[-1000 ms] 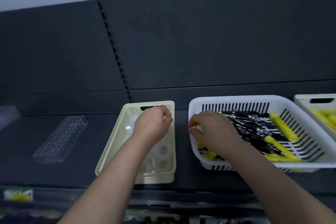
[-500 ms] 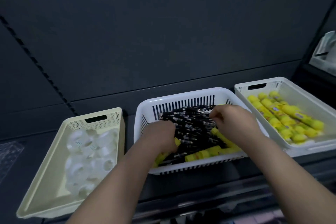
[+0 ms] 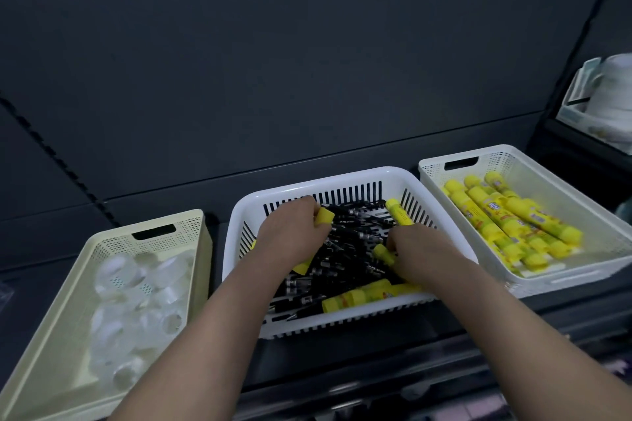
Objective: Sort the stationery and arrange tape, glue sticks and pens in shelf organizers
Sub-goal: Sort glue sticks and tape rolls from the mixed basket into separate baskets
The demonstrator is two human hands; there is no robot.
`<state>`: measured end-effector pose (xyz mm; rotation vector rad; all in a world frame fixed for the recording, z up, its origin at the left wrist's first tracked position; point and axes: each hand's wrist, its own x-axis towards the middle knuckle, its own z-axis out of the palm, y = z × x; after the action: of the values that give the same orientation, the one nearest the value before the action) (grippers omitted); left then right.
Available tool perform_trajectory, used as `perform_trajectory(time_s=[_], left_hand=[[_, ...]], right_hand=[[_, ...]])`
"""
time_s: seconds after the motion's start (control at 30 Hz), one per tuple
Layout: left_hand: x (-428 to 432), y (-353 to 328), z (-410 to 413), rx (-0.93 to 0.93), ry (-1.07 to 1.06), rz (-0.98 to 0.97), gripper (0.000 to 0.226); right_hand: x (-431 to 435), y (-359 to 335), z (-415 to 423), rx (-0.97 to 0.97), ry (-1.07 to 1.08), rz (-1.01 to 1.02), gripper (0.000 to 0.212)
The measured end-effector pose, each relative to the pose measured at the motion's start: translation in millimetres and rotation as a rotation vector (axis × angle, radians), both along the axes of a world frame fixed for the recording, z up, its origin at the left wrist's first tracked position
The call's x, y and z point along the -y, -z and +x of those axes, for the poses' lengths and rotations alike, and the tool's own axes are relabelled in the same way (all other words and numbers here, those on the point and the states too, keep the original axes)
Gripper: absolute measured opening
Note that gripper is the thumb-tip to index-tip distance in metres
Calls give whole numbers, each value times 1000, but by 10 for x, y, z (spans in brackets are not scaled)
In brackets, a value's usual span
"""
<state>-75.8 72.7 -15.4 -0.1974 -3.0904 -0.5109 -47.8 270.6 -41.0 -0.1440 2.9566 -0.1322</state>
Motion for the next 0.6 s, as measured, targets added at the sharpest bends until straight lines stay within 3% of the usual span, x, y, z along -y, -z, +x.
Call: perform_trajectory(time_s=[0.1,0.23,0.33,0.43,0.6], left_hand=[[-15,26,24,-4,14,24,21],[-10,13,26,-40,-1,68,20],[-75,-38,13,-65,0,122,20],[-230,-134,-31,-138,0,166,20],[-701,-252,-103,-127,40,254,25]], right_hand=[[0,-8,0,18,-16,-34,24],[-55,-136,0,-118,42,-266,51],[-99,-298,-24,-329,43,-426,39],[-204,-417,-49,-504,117,-444,22],[-678,-389,-81,-644,299,-536,21]])
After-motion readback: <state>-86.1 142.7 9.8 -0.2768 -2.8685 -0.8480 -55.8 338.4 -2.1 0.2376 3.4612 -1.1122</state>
